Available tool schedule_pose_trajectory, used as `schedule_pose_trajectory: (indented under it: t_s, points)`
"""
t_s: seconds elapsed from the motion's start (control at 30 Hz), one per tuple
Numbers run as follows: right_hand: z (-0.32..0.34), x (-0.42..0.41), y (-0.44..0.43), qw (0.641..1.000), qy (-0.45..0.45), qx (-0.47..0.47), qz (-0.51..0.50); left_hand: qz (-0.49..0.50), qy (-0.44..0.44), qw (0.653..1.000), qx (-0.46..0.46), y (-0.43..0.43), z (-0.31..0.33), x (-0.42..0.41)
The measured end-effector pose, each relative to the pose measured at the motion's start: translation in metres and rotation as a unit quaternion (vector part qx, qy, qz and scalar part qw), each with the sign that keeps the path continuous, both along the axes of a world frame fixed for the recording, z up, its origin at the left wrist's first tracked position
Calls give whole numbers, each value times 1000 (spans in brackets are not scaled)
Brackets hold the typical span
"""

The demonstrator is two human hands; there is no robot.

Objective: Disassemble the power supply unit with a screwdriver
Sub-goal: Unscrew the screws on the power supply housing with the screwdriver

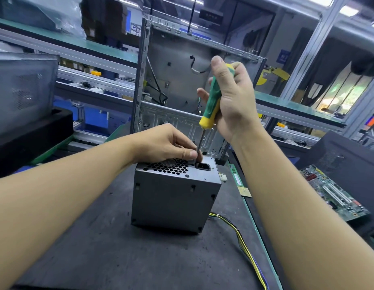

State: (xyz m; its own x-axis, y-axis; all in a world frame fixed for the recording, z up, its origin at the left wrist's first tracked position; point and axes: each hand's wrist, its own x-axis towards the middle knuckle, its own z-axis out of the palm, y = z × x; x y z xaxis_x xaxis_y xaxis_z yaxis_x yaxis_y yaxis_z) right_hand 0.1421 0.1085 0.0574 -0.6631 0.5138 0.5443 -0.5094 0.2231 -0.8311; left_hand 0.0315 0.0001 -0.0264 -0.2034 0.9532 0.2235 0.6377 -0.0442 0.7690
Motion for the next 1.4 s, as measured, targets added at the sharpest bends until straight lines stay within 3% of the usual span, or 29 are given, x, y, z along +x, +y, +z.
schedule_pose_trajectory:
  t_s: [0.17,0.47,0.67,0.77,0.87,1.0,1.2,1.4]
  points:
    - [3,11,3,999,-42,32,14,5,-41,999,18,0,-1,3]
    - [-9,3,-22,995,-20,71,60,19,-23,999,33,4,-1,1]
    - [-8,2,-15,999,-14,44,16,-7,-43,999,5,3,0,1]
    - [0,10,-9,989,-54,131,-35,-27,-47,998,-22,3,4,0]
    - [13,17,-3,953,-94,263,-115,0,-63,997,-38,6,3,-1]
    - [30,22,-1,890,-161,376,-203,103,8,994,-41,16,-2,3]
    - [49,27,-7,791,-230,503,-262,134,203,950,-193,31,1,7]
    - [73,23,-14,716,-289,579,-262,179,194,915,-305,58,8,11]
